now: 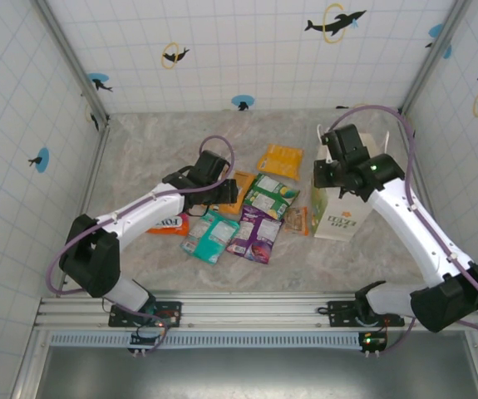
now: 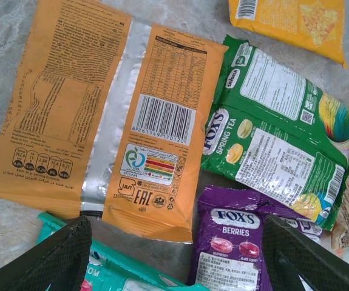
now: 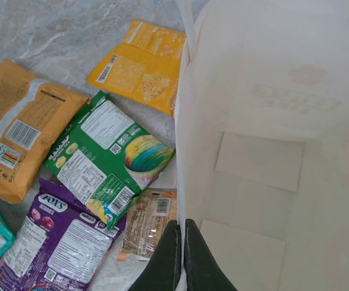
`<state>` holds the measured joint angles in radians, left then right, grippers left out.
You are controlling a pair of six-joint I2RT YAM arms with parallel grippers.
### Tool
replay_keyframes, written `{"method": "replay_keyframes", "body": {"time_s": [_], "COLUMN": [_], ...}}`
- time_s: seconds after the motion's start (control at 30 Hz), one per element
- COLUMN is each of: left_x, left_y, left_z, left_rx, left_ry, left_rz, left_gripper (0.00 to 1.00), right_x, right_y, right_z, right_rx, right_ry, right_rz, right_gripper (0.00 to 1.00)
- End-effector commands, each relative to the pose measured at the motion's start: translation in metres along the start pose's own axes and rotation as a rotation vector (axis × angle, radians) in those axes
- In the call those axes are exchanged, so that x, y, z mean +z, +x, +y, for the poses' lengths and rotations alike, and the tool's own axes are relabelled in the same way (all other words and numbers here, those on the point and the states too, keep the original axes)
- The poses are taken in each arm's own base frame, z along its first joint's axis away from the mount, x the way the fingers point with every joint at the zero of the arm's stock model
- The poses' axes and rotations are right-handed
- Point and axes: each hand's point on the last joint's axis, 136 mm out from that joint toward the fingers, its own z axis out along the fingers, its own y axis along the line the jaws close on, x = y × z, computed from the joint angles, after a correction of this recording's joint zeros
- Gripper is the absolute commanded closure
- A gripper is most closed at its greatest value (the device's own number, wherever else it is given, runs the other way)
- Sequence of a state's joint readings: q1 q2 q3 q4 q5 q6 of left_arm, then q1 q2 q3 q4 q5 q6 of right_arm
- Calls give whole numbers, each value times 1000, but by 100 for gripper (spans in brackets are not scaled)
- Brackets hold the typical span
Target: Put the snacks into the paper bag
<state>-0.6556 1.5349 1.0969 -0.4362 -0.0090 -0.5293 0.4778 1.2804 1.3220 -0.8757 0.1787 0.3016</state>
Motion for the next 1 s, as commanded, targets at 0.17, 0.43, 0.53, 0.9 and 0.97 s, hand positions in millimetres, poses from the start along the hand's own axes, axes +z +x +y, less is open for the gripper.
{"method": "replay_keyframes", "body": {"time_s": [0.17, 0.43, 0.53, 0.9, 0.97], "left_x": [-10, -11, -13, -14, -14], "left_y": [-1, -1, -3, -4, -4], "left_z": [-2, -3, -3, -2, -2], "left_rx": [-24, -25, -26, -29, -28], "left_ry": [23, 26, 29, 25, 26], "left_rz": [-21, -23, -32, -39, -41], "left_gripper": [25, 25, 25, 25, 25], "right_x": [-3, -3, -3, -5, -3], "right_y": [2, 7, 7, 6, 7], "right_z": [4, 6, 7, 6, 6], "right_rx": [54, 53, 58, 84, 90], "right_ry": [-28, -56, -76, -138, -142], "right_rz": [-55, -49, -57, -99, -95], "right_gripper": [100, 69, 59, 43, 39]}}
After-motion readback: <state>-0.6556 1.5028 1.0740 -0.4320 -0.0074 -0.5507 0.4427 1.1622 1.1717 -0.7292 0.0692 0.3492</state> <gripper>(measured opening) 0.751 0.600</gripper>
